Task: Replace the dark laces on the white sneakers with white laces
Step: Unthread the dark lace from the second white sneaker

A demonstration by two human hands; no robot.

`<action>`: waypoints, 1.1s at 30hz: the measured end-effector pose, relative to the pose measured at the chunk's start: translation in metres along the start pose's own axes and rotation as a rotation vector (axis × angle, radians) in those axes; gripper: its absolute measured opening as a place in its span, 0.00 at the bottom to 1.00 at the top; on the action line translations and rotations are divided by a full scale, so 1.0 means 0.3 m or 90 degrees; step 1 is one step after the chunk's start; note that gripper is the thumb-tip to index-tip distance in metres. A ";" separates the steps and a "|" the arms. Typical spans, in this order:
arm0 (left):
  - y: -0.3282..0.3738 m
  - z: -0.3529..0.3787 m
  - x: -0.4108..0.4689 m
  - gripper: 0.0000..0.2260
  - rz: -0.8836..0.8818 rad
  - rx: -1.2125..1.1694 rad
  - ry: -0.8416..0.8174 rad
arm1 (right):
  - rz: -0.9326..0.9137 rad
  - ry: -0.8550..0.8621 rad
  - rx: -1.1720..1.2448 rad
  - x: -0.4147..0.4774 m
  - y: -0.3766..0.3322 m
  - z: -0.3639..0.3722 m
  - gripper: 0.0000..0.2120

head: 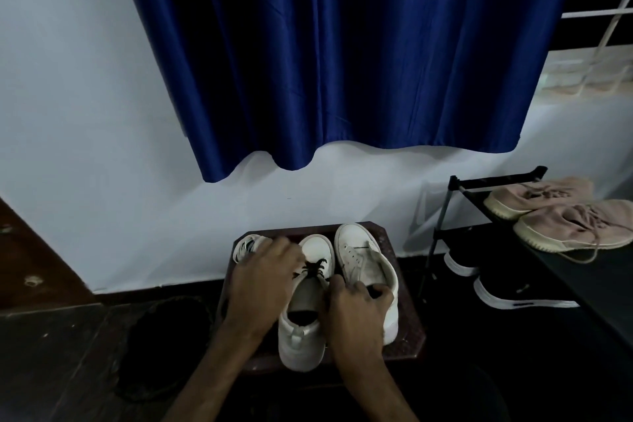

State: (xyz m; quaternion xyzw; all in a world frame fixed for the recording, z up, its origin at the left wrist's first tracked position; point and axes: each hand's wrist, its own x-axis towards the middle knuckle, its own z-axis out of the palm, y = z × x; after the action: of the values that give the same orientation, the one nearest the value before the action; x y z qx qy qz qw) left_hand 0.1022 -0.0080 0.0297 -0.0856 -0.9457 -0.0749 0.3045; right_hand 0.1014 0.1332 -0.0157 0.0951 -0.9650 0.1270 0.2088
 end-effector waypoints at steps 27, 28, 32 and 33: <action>-0.002 0.159 -0.161 0.28 -0.196 -0.517 -0.141 | -0.175 -0.119 0.063 0.150 0.078 0.013 0.04; 0.000 0.178 -0.156 0.27 -0.198 -0.509 -0.138 | -0.179 -0.150 0.102 0.154 0.082 0.008 0.04; 0.002 0.241 -0.177 0.22 -0.223 -0.459 -0.056 | -0.067 -0.286 0.440 0.203 0.121 -0.049 0.08; 0.010 0.251 -0.189 0.20 -0.229 -0.465 -0.026 | 0.033 -0.335 0.582 0.221 0.135 -0.071 0.07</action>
State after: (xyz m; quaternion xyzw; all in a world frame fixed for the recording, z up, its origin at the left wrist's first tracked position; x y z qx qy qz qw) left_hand 0.1057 0.0028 -0.0639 -0.0231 -0.8626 -0.4562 0.2173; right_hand 0.0407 0.1689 0.0230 0.1811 -0.8328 0.5121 -0.1068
